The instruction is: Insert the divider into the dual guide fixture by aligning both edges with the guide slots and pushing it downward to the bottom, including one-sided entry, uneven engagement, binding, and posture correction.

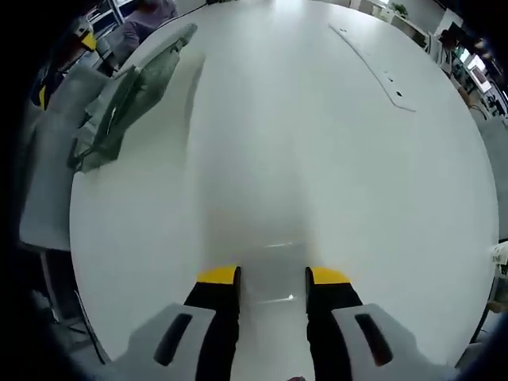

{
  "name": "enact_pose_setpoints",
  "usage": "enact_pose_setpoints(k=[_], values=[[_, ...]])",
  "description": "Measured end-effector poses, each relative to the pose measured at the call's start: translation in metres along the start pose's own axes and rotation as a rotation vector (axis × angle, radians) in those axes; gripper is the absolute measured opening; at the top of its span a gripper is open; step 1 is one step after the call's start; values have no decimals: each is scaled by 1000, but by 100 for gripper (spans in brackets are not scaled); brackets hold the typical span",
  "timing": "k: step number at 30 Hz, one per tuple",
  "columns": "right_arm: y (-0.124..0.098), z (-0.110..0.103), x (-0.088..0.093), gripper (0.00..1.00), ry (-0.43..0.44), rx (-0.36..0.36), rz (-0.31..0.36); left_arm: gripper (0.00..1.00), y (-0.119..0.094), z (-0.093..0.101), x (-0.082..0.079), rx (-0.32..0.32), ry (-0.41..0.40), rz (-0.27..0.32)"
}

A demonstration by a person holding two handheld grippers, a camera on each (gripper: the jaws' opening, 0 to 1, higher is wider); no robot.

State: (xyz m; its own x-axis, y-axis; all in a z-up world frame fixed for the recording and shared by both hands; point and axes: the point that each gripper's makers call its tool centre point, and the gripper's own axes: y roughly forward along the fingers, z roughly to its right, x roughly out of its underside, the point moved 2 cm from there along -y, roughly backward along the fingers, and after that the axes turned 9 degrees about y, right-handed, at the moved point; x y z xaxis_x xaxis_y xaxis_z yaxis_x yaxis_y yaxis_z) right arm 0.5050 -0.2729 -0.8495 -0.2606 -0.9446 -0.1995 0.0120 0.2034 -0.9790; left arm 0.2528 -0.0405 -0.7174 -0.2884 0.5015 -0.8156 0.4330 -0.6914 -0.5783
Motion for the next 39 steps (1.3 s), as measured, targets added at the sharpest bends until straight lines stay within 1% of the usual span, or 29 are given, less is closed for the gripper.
enact_pose_setpoints(k=[5, 15, 22, 28, 34, 35, 38, 39], values=[[0, -9, 2, 28, -9, -7, -19, 70, -2, 2, -1, -2, 1, 5], [0, -30, 9, 28, -15, -10, -20, 70, -4, 7, -3, -2, 6, 15], [0, -54, 13, 28, -24, -13, -18, 70, -6, 12, -3, 3, 10, 20], [2, -64, 15, 28, -24, -12, -14, 70, -7, 15, -2, 7, 14, 24], [3, -75, 17, 28, -43, -13, -17, 70, -9, 17, -1, 8, 16, 27], [3, -76, 16, 28, -27, -18, -9, 70, -9, 18, -1, 8, 17, 28], [4, -80, 18, 28, -45, -16, -13, 70, -11, 19, -1, 7, 17, 30], [4, -81, 18, 28, -35, -19, -10, 70, -11, 20, -1, 6, 19, 30]])
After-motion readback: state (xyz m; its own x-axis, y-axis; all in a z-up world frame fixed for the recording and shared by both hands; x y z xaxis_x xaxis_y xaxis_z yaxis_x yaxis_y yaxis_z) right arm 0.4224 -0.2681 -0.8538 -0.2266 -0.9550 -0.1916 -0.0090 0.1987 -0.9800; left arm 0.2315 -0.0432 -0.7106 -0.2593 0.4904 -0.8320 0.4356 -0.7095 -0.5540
